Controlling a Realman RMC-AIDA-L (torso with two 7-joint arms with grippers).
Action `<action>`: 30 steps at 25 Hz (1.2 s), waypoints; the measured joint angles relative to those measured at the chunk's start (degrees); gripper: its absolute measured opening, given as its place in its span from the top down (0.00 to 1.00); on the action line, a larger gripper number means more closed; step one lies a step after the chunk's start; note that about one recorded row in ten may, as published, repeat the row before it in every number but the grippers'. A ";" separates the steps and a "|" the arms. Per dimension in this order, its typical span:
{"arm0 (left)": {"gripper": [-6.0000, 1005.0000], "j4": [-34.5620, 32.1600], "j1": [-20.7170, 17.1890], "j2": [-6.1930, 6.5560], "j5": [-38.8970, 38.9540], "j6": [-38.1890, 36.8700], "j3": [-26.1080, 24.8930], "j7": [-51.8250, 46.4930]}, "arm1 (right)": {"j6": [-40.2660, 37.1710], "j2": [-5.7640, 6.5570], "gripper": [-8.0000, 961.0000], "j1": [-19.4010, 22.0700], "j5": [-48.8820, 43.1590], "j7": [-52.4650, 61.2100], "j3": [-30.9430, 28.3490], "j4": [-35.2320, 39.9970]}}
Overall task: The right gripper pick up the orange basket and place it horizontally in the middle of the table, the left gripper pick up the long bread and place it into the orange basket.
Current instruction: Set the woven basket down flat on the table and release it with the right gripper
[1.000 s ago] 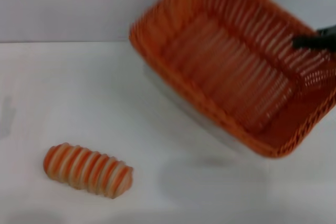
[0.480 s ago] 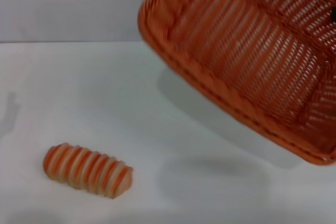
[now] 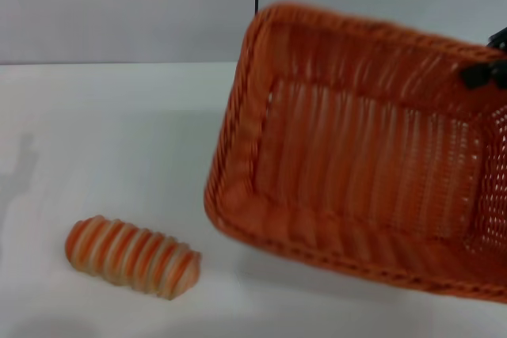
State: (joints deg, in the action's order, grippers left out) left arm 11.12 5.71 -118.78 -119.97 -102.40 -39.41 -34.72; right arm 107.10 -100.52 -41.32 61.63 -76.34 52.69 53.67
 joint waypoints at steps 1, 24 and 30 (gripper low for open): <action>0.17 0.00 0.00 0.00 0.00 0.00 0.00 0.00 | 0.02 -0.32 0.74 -0.86 -1.48 -0.57 0.44 -0.60; 0.17 0.74 1.66 -0.04 0.07 1.87 1.71 0.00 | -3.84 -7.69 0.69 -9.76 -13.75 -15.23 1.48 -9.20; 0.17 1.28 1.87 -0.04 0.10 1.88 1.70 0.00 | -6.83 -8.79 0.67 -11.02 -14.67 -14.27 1.71 -10.70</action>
State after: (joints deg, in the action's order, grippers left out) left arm 12.40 7.58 -118.82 -119.87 -100.52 -37.70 -34.72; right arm 100.27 -109.31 -52.34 46.96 -90.61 54.40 42.97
